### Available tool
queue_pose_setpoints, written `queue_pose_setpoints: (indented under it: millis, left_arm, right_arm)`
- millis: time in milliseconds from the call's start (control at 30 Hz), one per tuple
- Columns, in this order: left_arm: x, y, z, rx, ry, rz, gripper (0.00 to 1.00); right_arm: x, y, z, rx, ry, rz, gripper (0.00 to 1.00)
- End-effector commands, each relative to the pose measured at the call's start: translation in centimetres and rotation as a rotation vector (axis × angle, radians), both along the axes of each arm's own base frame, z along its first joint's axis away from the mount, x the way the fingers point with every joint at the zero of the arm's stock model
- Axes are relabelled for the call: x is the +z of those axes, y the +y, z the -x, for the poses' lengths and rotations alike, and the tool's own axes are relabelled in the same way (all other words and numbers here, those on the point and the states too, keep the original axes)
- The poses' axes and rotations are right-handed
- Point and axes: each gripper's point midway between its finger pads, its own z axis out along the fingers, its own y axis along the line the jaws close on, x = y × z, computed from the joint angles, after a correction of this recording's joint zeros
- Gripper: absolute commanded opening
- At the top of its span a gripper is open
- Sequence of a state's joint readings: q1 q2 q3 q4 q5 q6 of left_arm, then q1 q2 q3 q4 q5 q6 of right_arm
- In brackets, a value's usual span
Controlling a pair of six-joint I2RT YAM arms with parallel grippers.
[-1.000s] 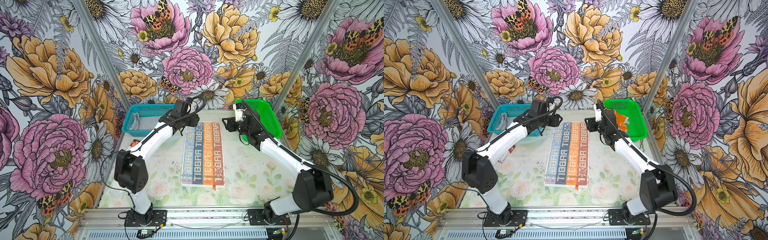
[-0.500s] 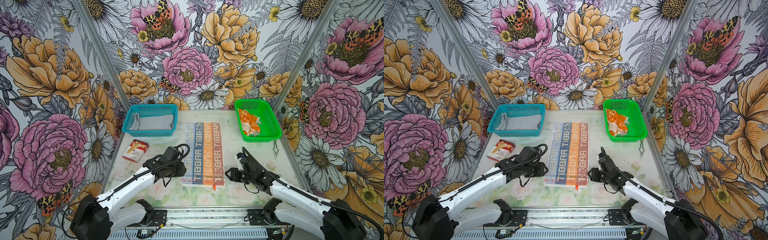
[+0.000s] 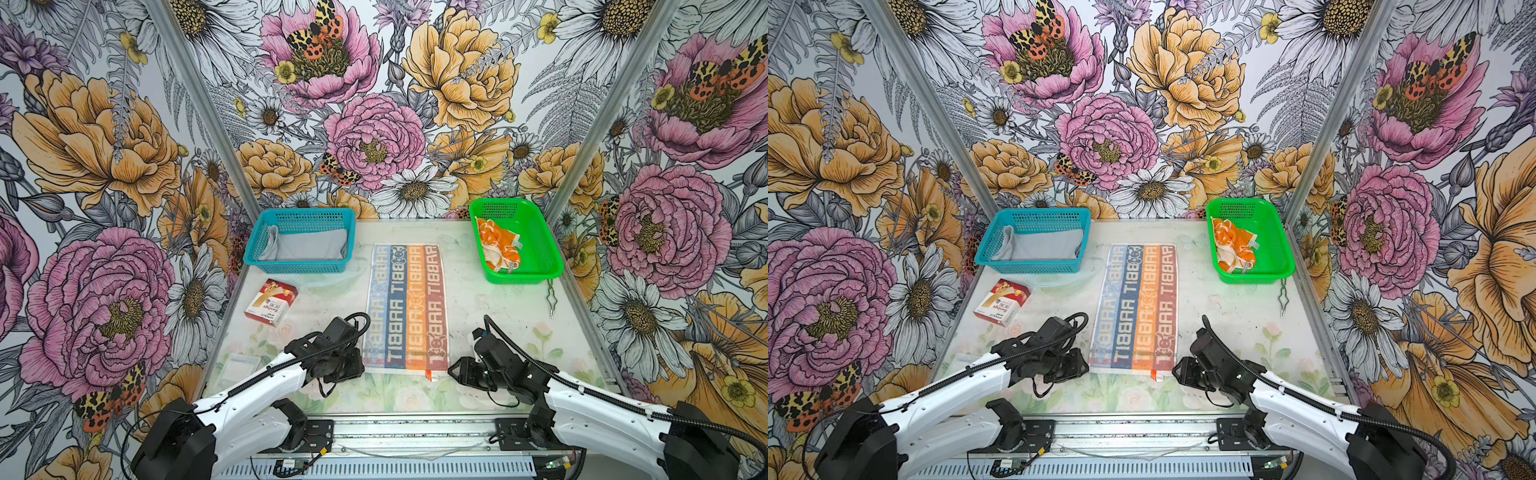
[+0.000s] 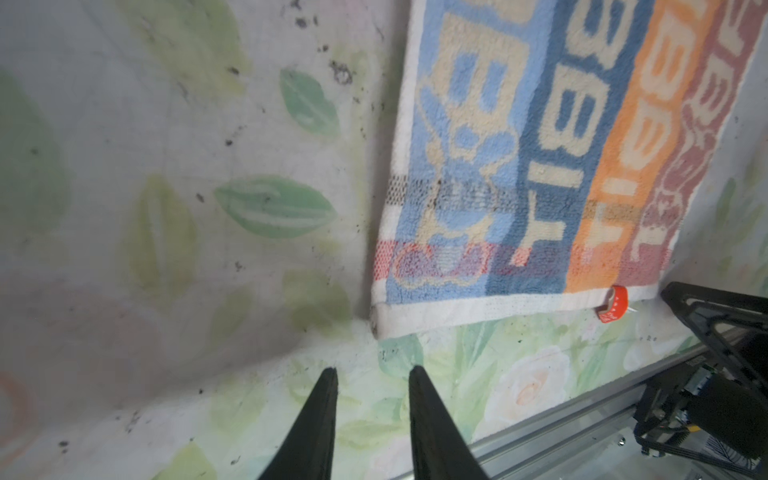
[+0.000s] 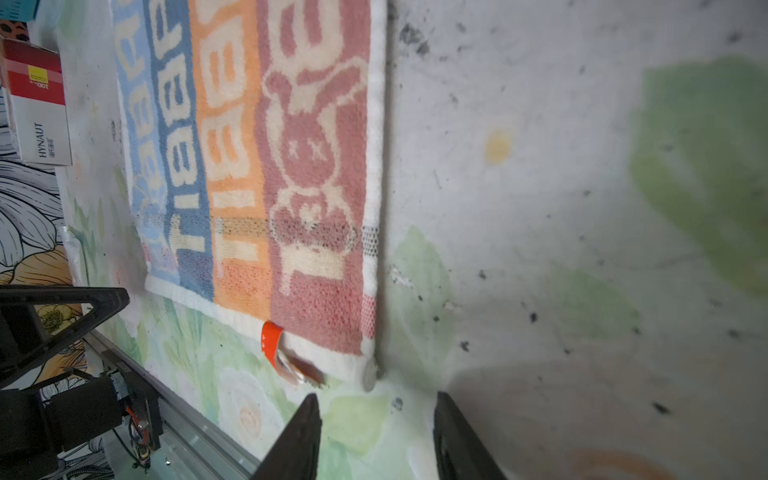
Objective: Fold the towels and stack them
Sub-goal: 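Move both grippers to the towel's edge nearest the robot and pinch it, then lift the near edge and fold it over toward the far edge with both grippers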
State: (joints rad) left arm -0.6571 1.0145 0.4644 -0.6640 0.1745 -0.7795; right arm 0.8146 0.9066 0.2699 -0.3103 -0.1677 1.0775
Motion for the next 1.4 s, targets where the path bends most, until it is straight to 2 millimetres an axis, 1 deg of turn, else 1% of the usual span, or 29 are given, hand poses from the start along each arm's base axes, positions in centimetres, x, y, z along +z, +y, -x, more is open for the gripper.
queue_pose_setpoints:
  millis: [0,67,200,300,500,600,700,800,900,1000,1033,1067,1133,1167,1300,1367]
  left_arm:
    - [-0.5,-1.1,-0.6,0.014,-0.013,0.053,0.32]
    - [-1.0,-1.0,-0.8,0.006,-0.010,0.033,0.32]
    - [-1.0,-1.1,-1.3,0.007,-0.018,0.042,0.33]
    - [-1.2,-1.0,-1.3,0.008,-0.013,0.038,0.35]
    - [-1.5,-1.1,-1.7,0.013,-0.017,0.038,0.37]
    - [-1.8,-1.4,-1.5,0.001,0.002,0.035,0.37]
    - [-1.7,-1.5,-1.4,0.000,-0.003,0.040,0.36]
    - [-1.8,-1.5,-1.3,0.001,-0.001,0.039,0.33]
    - [-2.0,-1.6,-1.2,0.001,0.000,0.042,0.29]
    - [-2.2,-1.9,-1.6,0.002,-0.007,0.050,0.19]
    - [-2.3,-2.0,-1.7,0.000,-0.006,0.051,0.15]
    - [-2.3,-2.2,-1.9,0.000,-0.006,0.050,0.11]
    - [-2.3,-2.4,-1.9,-0.009,-0.008,0.047,0.04]
    - [-2.2,-2.4,-2.0,-0.010,-0.012,0.050,0.00]
    - [-0.9,-2.7,-1.4,-0.029,-0.026,0.047,0.00]
    - [0.4,-2.6,-0.8,-0.039,-0.042,0.026,0.00]
  right_arm:
    - [-0.4,-0.1,-0.3,-0.032,0.001,0.017,0.46]
    - [-0.3,0.1,-0.4,-0.031,0.002,0.014,0.46]
    - [-0.4,0.6,-0.5,-0.026,0.009,0.011,0.47]
    - [-0.9,0.8,-0.2,-0.013,0.037,0.020,0.47]
    - [-0.9,1.4,0.2,0.005,0.067,0.013,0.46]
    - [-1.1,1.6,0.7,0.017,0.086,0.016,0.45]
    - [-1.3,1.6,1.0,0.021,0.095,0.021,0.44]
    - [-1.4,1.7,1.0,0.021,0.097,0.025,0.42]
    - [-1.5,1.7,0.9,0.019,0.099,0.033,0.37]
    - [-1.7,1.4,0.8,0.005,0.095,0.044,0.31]
    - [-1.7,1.3,0.7,0.002,0.093,0.047,0.26]
    - [-1.8,1.3,0.7,0.002,0.090,0.049,0.19]
    - [-1.6,1.2,0.6,-0.004,0.080,0.047,0.00]
    - [-1.4,1.2,0.5,-0.006,0.070,0.042,0.00]
    - [-0.2,1.2,0.3,-0.003,0.022,0.002,0.00]
    - [0.6,1.2,0.6,0.011,0.007,-0.020,0.00]
